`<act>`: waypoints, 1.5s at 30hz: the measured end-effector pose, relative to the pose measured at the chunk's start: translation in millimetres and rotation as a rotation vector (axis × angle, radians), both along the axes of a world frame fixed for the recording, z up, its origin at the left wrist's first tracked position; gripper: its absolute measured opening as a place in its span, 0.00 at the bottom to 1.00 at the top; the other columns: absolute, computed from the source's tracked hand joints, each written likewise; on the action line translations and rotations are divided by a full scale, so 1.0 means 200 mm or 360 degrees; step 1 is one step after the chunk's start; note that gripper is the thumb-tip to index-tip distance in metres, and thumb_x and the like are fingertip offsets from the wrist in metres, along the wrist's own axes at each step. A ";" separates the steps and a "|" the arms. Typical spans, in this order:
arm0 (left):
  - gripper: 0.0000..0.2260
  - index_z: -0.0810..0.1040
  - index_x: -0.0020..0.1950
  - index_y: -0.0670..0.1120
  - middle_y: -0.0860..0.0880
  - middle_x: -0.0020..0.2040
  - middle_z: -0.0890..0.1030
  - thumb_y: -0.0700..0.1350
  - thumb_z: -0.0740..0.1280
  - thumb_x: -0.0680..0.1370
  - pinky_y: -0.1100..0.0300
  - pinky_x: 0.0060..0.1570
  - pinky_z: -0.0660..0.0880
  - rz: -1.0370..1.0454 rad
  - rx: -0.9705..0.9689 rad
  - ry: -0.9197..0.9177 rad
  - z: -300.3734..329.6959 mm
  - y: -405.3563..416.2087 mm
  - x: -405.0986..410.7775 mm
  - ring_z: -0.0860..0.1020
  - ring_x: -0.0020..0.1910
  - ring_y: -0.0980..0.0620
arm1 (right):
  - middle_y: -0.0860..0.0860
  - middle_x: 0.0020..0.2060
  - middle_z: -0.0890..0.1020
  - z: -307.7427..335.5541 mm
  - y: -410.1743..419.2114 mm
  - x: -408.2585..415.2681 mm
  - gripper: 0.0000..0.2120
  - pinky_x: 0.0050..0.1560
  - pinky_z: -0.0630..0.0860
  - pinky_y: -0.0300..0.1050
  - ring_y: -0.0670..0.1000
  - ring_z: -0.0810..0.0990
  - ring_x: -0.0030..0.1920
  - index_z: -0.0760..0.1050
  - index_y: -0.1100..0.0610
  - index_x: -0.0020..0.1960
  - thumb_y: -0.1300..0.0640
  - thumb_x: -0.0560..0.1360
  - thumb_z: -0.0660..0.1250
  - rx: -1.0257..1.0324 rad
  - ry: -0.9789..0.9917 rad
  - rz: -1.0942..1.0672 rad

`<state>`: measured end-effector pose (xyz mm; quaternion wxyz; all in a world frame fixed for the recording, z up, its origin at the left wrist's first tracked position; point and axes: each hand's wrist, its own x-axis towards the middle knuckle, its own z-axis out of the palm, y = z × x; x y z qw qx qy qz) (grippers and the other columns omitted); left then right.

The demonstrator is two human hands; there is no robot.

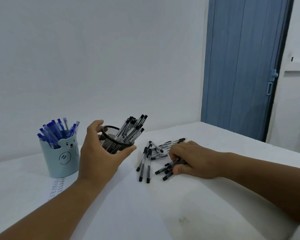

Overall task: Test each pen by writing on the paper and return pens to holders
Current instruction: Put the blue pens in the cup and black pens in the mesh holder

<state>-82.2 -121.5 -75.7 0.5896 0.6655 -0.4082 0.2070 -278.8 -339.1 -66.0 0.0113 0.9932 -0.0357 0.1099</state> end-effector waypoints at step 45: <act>0.47 0.64 0.71 0.57 0.68 0.56 0.71 0.58 0.84 0.58 0.66 0.52 0.74 0.0012 0.0020 0.0019 0.00 0.00 0.02 0.72 0.55 0.73 | 0.51 0.38 0.81 0.53 0.56 0.39 0.07 0.50 0.84 0.54 0.53 0.81 0.33 0.70 0.54 0.57 0.63 0.82 0.65 0.2302 -0.1919 0.0258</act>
